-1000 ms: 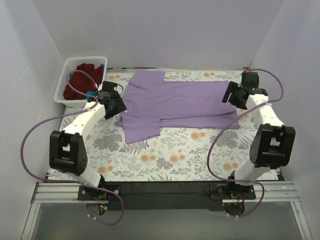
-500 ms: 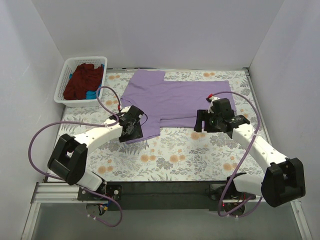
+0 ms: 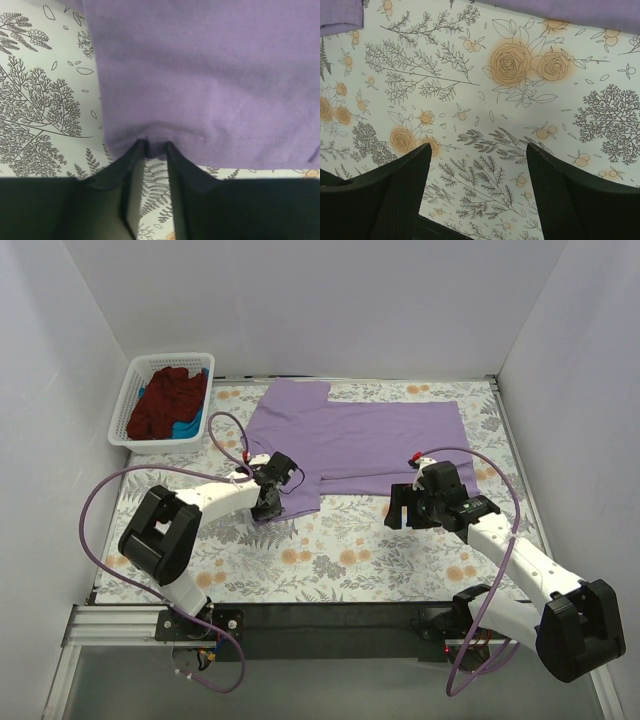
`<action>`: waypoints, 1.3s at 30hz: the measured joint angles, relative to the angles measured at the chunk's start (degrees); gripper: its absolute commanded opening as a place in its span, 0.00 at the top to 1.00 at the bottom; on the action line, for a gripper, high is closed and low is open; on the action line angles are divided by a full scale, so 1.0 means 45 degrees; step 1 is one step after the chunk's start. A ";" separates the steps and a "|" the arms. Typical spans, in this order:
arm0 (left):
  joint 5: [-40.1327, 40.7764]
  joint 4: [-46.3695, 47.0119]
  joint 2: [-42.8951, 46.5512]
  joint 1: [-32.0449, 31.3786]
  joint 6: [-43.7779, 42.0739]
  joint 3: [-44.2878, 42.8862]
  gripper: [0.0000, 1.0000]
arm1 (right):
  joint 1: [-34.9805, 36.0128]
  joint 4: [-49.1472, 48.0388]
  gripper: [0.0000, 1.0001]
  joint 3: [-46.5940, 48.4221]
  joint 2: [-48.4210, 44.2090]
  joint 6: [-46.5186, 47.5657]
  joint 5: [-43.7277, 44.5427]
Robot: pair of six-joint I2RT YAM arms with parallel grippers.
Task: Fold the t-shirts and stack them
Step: Fold the tshirt
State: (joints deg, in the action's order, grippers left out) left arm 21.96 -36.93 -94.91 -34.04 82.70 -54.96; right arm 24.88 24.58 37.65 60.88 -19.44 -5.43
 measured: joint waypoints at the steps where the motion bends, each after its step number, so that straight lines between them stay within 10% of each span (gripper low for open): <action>1: 0.0019 0.0068 -0.0058 0.0000 0.0015 -0.0058 0.98 | 0.0000 -0.0005 0.18 0.0000 0.0000 0.0024 -0.0034; 8: 0.0821 -0.0568 -0.0126 0.0034 -0.0291 -0.1093 1.00 | 0.0000 -0.0136 0.18 0.0097 0.0622 0.0403 -0.0282; 25: 0.1447 0.0695 -0.5683 0.1656 -0.3449 -1.0467 1.00 | 0.0146 -0.0559 0.21 0.1583 0.3478 0.1705 -0.1073; 34: 0.1258 0.1991 -0.6975 0.2249 -0.4648 -1.1487 0.99 | 0.0155 -0.0758 0.22 0.2288 0.4809 0.2050 -0.1297; 39: 0.1073 0.2871 -0.7281 0.2268 -0.5110 -1.1594 0.83 | 0.0155 -0.0855 0.22 0.2501 0.5163 0.2079 -0.1253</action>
State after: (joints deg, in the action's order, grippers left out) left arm 26.79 -24.01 -127.68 -23.83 59.70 -107.13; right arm 25.58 20.73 48.90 84.12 -10.09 -11.07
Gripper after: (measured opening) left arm 0.095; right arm 0.777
